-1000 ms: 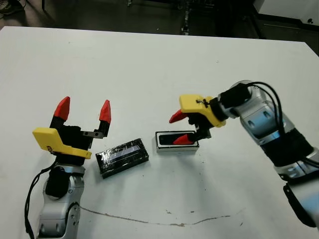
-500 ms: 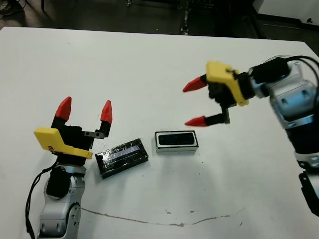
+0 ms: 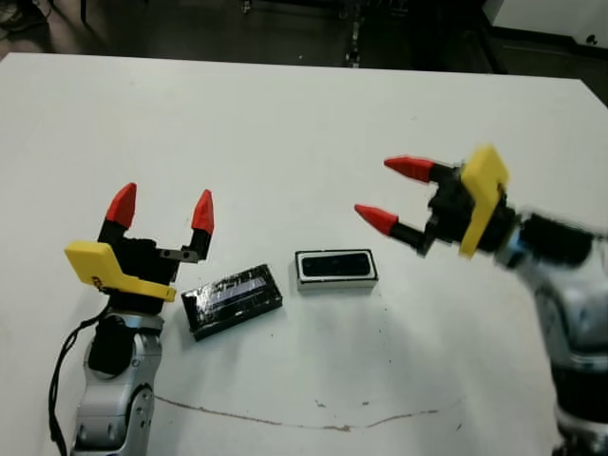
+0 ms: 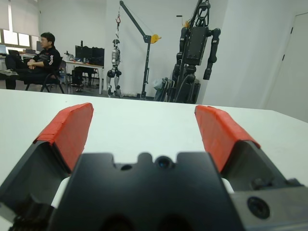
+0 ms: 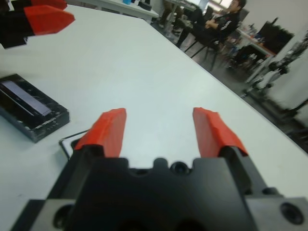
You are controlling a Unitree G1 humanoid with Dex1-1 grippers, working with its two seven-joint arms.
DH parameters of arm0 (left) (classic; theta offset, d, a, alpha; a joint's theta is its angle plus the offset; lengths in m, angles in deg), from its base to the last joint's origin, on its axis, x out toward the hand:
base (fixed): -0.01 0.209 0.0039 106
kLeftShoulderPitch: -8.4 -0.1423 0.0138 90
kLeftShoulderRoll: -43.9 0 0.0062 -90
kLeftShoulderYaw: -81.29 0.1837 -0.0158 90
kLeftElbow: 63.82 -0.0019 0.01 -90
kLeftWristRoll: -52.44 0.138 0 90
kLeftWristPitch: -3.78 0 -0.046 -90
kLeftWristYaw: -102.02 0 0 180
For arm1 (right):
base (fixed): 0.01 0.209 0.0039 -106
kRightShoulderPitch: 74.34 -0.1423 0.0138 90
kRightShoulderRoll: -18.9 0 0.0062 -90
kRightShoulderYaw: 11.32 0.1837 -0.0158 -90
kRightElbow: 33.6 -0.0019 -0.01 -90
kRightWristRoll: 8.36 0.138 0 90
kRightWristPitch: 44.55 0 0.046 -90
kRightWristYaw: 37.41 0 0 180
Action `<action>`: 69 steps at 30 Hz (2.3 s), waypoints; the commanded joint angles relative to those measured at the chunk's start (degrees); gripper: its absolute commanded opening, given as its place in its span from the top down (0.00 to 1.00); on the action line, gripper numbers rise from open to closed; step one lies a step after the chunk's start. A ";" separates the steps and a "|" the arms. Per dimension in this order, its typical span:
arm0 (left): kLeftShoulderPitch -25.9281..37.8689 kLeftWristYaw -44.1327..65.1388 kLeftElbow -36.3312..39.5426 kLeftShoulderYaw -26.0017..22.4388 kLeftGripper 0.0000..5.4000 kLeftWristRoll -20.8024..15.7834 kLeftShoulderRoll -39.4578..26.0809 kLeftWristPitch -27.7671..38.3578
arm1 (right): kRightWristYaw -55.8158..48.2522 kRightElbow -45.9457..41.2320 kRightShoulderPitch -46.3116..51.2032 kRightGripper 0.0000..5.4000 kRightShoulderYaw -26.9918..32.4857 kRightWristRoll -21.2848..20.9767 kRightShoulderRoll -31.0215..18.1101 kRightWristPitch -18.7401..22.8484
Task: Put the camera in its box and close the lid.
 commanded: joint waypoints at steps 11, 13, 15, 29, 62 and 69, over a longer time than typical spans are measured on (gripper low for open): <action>-0.71 -0.02 -0.28 0.04 0.00 0.41 -0.35 -0.26 | 10.11 2.40 8.59 0.73 -7.25 -7.79 2.47 -8.19; -0.78 -0.05 -0.19 0.04 0.00 0.38 -0.32 -0.27 | 10.67 3.05 8.94 0.79 -7.74 -7.87 2.79 -8.63; -0.80 0.11 -0.17 0.04 0.00 0.16 -0.34 -0.32 | 11.13 3.59 9.20 0.85 -8.15 -8.07 2.96 -9.01; -0.86 0.12 -0.19 0.05 0.00 0.04 -0.31 -0.46 | 12.54 6.27 9.46 1.00 -10.81 -11.35 2.34 -8.36; -1.14 0.68 0.09 -0.25 0.00 -0.22 -0.68 -0.08 | 15.14 2.53 12.72 1.00 -2.52 -1.62 5.55 -6.68; -1.57 2.89 3.73 -1.67 0.00 0.51 -5.06 -1.92 | 21.44 -5.25 14.86 1.00 6.05 5.79 9.17 -5.83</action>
